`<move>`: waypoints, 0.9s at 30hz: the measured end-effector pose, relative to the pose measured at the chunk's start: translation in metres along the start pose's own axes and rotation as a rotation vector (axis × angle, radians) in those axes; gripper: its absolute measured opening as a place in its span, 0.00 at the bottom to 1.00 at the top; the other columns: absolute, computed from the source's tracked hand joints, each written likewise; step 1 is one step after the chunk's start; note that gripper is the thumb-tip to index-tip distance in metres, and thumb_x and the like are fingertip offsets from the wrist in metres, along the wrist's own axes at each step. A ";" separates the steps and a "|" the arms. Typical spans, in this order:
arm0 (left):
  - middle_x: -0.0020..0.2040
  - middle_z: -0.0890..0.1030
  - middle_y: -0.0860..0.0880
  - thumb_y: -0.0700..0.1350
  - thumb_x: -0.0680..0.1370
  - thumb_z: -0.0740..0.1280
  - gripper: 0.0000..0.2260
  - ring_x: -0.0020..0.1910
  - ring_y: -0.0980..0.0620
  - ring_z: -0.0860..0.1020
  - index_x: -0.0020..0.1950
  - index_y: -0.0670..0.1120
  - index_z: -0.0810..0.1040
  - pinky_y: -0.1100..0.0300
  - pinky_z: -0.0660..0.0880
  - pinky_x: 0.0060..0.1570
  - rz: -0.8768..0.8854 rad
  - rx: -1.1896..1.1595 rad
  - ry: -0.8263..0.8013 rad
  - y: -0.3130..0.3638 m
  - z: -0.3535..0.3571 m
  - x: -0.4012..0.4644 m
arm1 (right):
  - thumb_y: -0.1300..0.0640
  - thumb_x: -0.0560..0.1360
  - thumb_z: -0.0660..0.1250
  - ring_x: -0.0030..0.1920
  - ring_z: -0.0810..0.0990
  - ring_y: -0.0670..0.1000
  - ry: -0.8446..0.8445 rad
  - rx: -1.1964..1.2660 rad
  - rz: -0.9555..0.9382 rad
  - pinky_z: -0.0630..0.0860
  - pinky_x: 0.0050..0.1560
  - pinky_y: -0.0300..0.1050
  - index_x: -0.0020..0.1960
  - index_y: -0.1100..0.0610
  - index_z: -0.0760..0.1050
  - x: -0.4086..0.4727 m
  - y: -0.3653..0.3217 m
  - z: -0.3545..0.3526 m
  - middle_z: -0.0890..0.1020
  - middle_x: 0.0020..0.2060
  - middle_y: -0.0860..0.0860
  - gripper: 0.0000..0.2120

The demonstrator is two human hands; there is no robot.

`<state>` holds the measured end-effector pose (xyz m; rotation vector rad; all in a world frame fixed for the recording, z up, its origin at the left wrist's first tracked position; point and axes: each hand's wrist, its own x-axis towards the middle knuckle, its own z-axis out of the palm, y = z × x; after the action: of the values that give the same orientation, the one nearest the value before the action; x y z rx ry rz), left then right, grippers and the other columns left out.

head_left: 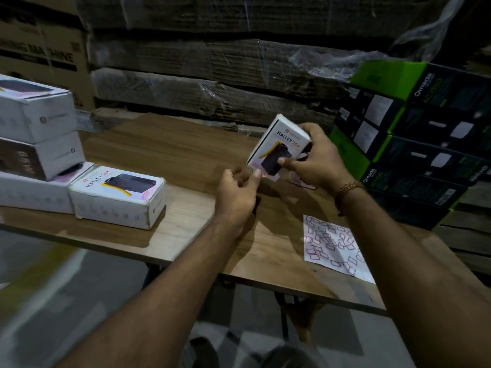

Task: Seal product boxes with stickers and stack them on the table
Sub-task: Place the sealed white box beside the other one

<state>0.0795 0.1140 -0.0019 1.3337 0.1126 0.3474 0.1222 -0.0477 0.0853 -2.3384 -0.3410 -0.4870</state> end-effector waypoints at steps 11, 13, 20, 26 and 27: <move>0.51 0.82 0.57 0.49 0.84 0.70 0.10 0.49 0.63 0.81 0.65 0.53 0.77 0.61 0.81 0.49 0.152 0.285 0.027 -0.009 0.003 -0.014 | 0.43 0.65 0.84 0.75 0.68 0.64 -0.075 -0.493 0.051 0.67 0.73 0.65 0.78 0.43 0.68 0.078 0.017 0.004 0.75 0.73 0.55 0.45; 0.52 0.82 0.57 0.48 0.85 0.69 0.09 0.49 0.62 0.80 0.65 0.53 0.77 0.61 0.81 0.49 0.140 0.283 0.029 -0.009 0.005 -0.015 | 0.41 0.62 0.86 0.76 0.66 0.64 -0.110 -0.507 0.087 0.67 0.74 0.68 0.77 0.42 0.69 0.089 0.027 0.007 0.73 0.74 0.56 0.48; 0.50 0.81 0.58 0.48 0.84 0.70 0.08 0.46 0.65 0.79 0.63 0.54 0.76 0.64 0.79 0.46 0.173 0.332 0.037 -0.008 0.006 -0.014 | 0.44 0.61 0.87 0.75 0.66 0.65 -0.173 -0.571 0.144 0.69 0.74 0.65 0.78 0.43 0.70 0.096 0.038 0.010 0.71 0.73 0.59 0.49; 0.50 0.81 0.58 0.47 0.84 0.70 0.09 0.46 0.64 0.80 0.64 0.52 0.78 0.55 0.84 0.51 0.171 0.312 0.039 -0.010 0.008 -0.013 | 0.41 0.57 0.88 0.76 0.68 0.63 -0.169 -0.555 0.132 0.69 0.74 0.65 0.76 0.43 0.72 0.101 0.049 0.010 0.74 0.75 0.56 0.51; 0.50 0.81 0.58 0.47 0.84 0.70 0.09 0.46 0.65 0.80 0.64 0.52 0.78 0.57 0.84 0.50 0.171 0.322 0.038 -0.010 0.008 -0.013 | 0.44 0.57 0.89 0.74 0.72 0.62 -0.171 -0.535 0.112 0.72 0.73 0.63 0.76 0.46 0.73 0.100 0.048 0.009 0.76 0.73 0.55 0.50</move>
<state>0.0714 0.1007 -0.0109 1.6608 0.0888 0.5157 0.2317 -0.0652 0.0942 -2.9111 -0.1678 -0.3532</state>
